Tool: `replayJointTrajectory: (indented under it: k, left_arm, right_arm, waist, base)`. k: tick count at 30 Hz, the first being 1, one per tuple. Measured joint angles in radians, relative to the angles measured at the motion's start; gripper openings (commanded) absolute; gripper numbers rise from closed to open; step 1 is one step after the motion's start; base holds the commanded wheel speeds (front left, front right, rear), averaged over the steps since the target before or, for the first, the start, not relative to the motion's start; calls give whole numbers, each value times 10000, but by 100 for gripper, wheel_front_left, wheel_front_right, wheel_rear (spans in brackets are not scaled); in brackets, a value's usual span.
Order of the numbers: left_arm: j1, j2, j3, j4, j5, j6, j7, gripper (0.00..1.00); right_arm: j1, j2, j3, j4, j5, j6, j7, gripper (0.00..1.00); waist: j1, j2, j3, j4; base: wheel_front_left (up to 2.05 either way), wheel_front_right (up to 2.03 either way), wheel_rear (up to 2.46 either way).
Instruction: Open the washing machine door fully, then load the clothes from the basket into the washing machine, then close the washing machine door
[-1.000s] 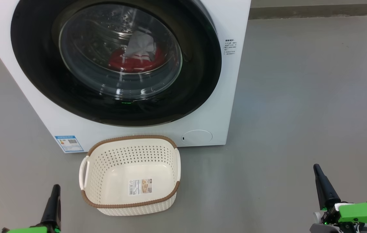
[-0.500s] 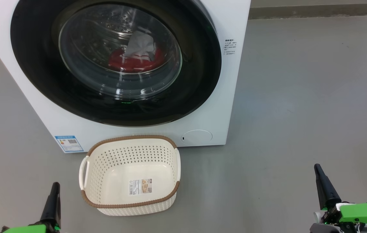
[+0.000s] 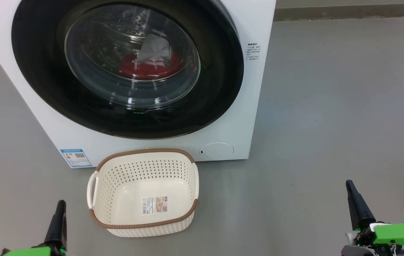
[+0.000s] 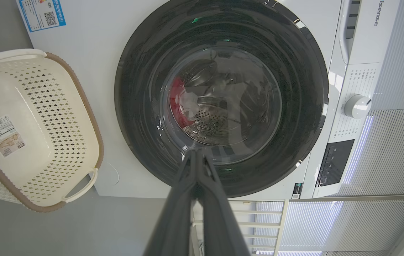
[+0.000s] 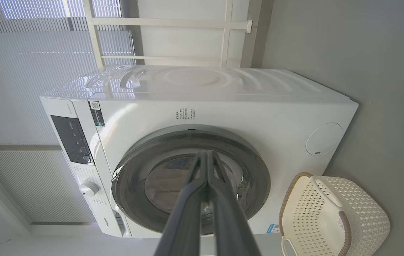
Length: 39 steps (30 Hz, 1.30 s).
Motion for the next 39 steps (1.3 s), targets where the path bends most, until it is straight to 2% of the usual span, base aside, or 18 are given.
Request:
replayJointTrajectory:
  k: [39]
  left_arm:
    - [-1,0,0,0,0,0,0,0]
  right_arm:
    - [0,0,0,0,0,0,0,0]
  waist:
    - [0,0,0,0]
  base:
    - [0,0,0]
